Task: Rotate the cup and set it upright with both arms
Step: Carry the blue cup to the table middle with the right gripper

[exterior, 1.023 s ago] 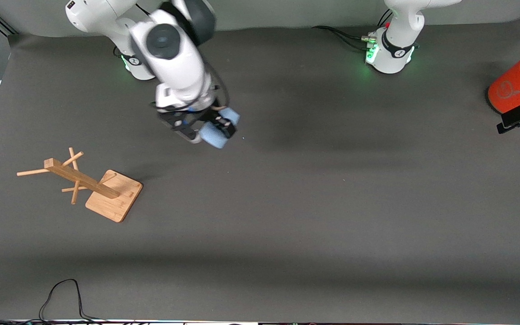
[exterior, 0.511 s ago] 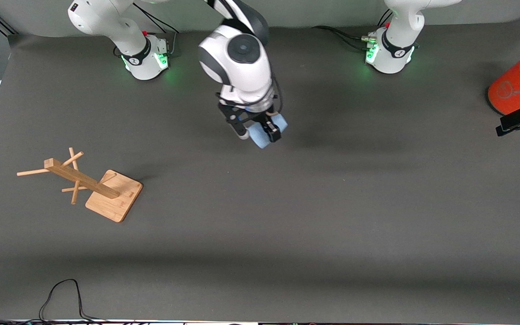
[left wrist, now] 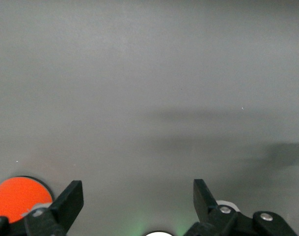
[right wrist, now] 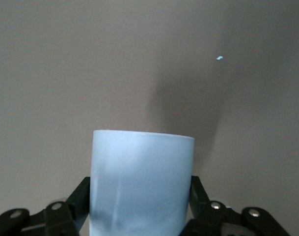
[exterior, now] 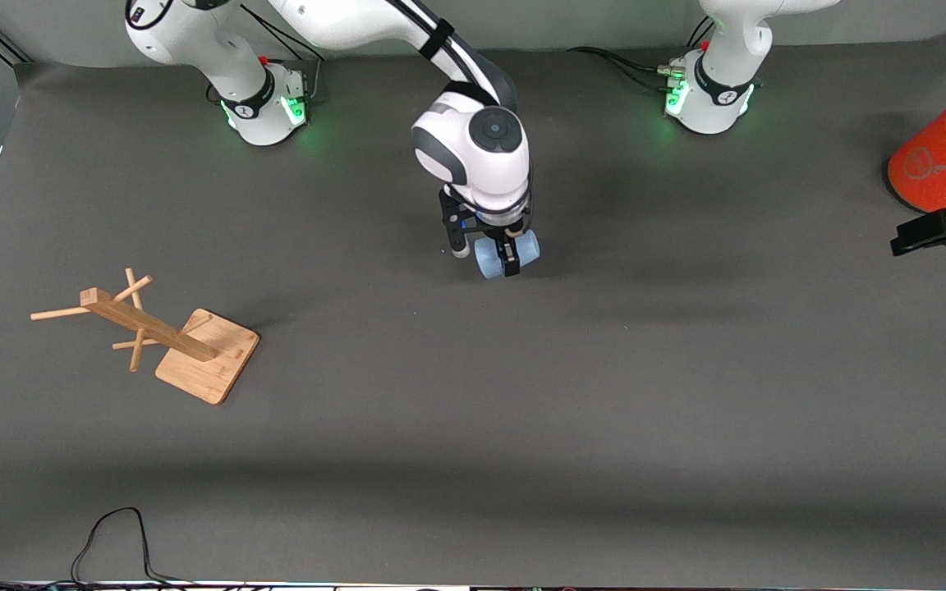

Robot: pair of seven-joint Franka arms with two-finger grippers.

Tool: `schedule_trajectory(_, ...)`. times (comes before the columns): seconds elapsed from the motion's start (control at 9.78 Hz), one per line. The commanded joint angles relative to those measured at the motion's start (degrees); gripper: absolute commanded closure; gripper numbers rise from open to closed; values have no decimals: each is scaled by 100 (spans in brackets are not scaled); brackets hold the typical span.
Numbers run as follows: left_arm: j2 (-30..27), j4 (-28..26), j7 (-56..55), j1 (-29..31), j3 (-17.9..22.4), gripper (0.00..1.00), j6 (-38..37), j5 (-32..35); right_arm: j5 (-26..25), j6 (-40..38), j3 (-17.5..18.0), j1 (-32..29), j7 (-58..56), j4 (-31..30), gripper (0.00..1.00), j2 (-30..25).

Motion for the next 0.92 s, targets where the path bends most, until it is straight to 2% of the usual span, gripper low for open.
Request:
schedule_trajectory(0.0,57,-11,89,-19,-3,0,-26,134,-80,-63,-68,59,700,554,35,522)
schedule_trajectory(0.1,118,-11,89,-28,-3,0,0,213,-80,-159,-68,59,903,809,35,768)
schedule_trajectory(0.51,207,-11,89,-19,-3,0,0,223,-97,-212,-68,50,984,1066,35,1244)
schedule_trajectory(0.61,224,-11,89,-28,-3,0,0,223,-88,-204,-68,50,984,1075,31,1271)
schedule_trajectory(0.72,224,-11,89,-28,-3,0,-8,223,-88,-195,-68,50,975,1075,7,1272)
schedule_trajectory(0.82,207,-2,89,-28,-3,0,-26,223,-97,-195,-68,50,966,1075,0,1272)
